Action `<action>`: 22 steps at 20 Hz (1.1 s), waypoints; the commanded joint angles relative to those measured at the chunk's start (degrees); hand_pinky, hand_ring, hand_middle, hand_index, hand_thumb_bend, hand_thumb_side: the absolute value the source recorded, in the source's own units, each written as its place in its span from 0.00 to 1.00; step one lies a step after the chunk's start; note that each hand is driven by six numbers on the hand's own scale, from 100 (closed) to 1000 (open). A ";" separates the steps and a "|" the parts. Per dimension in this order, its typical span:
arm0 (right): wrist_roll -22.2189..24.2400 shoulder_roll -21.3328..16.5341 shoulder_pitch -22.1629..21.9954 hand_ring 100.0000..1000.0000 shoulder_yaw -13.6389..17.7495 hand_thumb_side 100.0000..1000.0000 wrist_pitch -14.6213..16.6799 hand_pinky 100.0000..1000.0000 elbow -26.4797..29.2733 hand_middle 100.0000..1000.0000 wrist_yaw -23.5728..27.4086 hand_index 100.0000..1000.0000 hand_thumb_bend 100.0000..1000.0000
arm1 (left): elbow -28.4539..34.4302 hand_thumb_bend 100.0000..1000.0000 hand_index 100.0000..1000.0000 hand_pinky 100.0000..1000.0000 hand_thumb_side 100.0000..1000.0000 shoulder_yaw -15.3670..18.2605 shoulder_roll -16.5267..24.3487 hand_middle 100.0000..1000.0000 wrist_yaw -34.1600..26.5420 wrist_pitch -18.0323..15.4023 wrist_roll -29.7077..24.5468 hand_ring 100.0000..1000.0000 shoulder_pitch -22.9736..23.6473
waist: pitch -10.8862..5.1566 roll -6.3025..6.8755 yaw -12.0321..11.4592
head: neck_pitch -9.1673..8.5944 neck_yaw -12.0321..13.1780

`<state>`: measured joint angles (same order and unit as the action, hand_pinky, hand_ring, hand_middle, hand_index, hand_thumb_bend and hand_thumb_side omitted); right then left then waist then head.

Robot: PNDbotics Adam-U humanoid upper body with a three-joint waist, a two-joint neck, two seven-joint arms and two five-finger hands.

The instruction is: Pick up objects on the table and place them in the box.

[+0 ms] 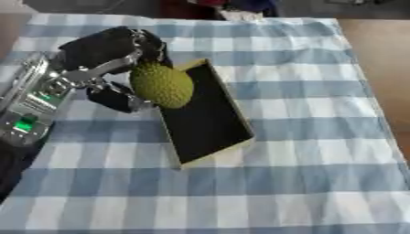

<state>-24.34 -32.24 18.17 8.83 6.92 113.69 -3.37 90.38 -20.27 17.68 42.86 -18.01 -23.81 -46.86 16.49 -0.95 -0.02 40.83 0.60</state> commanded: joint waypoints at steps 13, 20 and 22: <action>0.58 -0.32 0.83 0.60 0.29 0.55 -0.10 0.77 0.90 0.58 0.49 0.64 0.00 | -10.26 0.27 0.76 0.58 0.00 -0.67 -6.12 0.62 8.92 -2.49 0.62 0.60 -1.76 | -0.62 0.36 0.77 | -0.52 -0.74; 0.45 -0.35 0.64 0.61 0.46 0.55 -0.07 0.77 0.90 0.58 0.46 0.64 0.00 | -10.44 0.41 0.92 0.77 0.29 0.43 -6.06 0.82 9.45 -3.13 0.50 0.80 -1.04 | -0.71 0.41 0.73 | -0.48 -0.90; 0.41 -0.39 0.57 0.60 0.50 0.55 -0.06 0.77 0.90 0.58 0.44 0.64 0.00 | -9.06 0.39 0.91 0.75 0.31 1.18 -5.78 0.81 8.79 -2.85 1.30 0.79 -0.70 | -0.76 0.41 0.65 | -0.48 -0.96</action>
<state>-23.97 -31.65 18.34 8.82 6.77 113.69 -3.13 79.73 -19.98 11.48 51.98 -20.86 -23.00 -46.80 16.89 -0.46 0.63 40.73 -0.16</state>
